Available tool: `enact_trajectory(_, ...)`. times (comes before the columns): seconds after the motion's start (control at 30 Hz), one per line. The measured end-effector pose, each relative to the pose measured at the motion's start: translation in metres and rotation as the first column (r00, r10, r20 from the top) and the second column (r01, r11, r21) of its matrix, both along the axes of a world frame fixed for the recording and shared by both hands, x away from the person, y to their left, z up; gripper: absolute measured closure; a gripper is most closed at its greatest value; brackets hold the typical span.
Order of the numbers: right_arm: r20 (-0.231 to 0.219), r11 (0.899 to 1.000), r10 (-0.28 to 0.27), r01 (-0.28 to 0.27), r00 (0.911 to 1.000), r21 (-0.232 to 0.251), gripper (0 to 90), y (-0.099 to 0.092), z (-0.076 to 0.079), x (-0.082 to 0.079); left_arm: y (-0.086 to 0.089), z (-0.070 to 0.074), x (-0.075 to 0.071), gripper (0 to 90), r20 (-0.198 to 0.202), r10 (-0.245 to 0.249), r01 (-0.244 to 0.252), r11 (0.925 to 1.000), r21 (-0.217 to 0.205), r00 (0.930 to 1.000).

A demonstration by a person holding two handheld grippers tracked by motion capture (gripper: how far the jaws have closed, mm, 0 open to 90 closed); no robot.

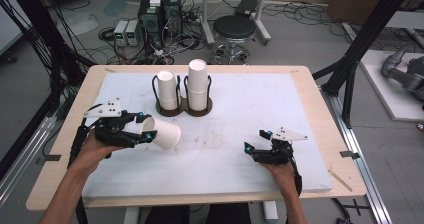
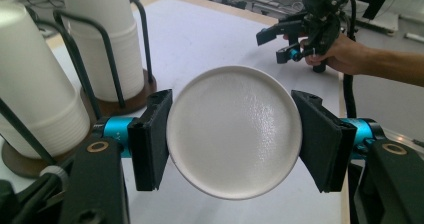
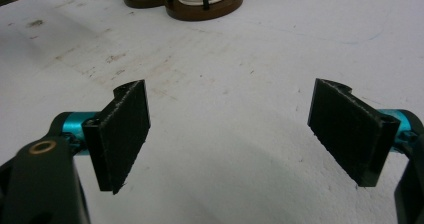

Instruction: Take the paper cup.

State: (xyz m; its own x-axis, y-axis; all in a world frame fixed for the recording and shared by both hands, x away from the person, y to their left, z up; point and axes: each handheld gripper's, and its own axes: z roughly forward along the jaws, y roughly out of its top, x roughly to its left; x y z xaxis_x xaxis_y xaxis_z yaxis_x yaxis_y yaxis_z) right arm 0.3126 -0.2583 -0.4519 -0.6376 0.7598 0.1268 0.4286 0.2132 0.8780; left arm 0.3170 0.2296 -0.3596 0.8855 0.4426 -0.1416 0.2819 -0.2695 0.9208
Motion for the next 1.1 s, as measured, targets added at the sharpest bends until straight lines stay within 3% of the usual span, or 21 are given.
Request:
enact_trajectory(0.17,0.000,1.000,0.001,-0.001,1.0000,-0.004,17.5,0.0001,-0.0002,0.0009,0.0066,-0.0127,-0.0008,36.3,-0.022,0.012,-0.012,0.9999,-0.008,0.9997)
enact_trajectory(0.73,0.003,1.000,-0.002,0.002,1.0000,-0.013,17.5,0.0012,0.0001,-0.0003,0.0067,-0.0130,-0.0041,36.3,-0.010,-0.012,0.012,0.9999,-0.006,0.9999)
enact_trajectory(1.1,0.034,1.000,-0.002,0.003,0.9994,-0.010,17.5,0.0007,0.0002,-0.0027,0.0080,-0.0115,-0.0064,36.2,0.005,-0.008,0.008,0.9999,-0.007,1.0000)
